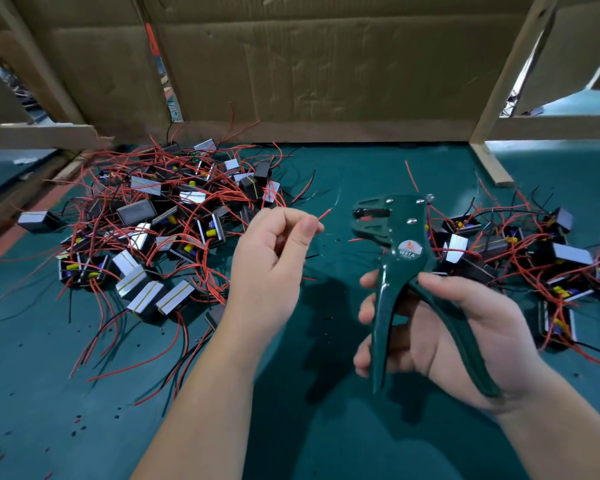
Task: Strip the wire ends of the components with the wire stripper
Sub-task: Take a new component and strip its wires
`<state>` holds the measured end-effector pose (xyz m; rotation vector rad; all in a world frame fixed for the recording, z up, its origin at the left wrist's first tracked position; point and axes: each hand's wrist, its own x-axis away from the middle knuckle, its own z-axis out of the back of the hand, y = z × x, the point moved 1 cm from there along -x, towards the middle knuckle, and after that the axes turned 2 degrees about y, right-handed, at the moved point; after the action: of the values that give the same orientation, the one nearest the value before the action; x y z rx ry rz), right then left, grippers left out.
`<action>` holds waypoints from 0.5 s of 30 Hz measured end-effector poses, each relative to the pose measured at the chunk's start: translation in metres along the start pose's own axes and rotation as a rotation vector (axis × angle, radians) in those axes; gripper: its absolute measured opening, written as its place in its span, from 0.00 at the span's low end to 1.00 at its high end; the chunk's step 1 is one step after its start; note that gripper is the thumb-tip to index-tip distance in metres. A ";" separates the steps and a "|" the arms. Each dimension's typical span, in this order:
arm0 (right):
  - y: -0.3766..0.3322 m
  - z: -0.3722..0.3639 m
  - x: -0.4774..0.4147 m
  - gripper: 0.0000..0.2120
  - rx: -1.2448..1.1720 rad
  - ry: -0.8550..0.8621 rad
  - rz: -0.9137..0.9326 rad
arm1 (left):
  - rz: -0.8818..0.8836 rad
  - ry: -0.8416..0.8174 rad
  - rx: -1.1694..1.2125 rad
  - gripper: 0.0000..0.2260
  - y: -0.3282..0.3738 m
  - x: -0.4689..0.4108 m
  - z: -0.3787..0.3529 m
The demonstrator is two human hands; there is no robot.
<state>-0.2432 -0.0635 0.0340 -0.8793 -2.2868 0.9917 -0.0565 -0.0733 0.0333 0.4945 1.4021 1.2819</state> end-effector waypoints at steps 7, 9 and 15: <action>0.003 -0.006 0.003 0.25 -0.038 -0.171 -0.106 | -0.205 0.019 -0.253 0.07 0.002 0.001 0.004; 0.002 -0.006 0.003 0.23 -0.023 -0.170 -0.114 | -0.226 0.028 -0.292 0.07 0.004 0.000 0.004; 0.005 -0.007 0.002 0.23 0.039 -0.109 -0.111 | -0.263 0.052 -0.356 0.06 0.007 0.000 0.004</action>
<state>-0.2388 -0.0562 0.0347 -0.6895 -2.3701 1.0548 -0.0558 -0.0692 0.0400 0.0340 1.1999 1.2960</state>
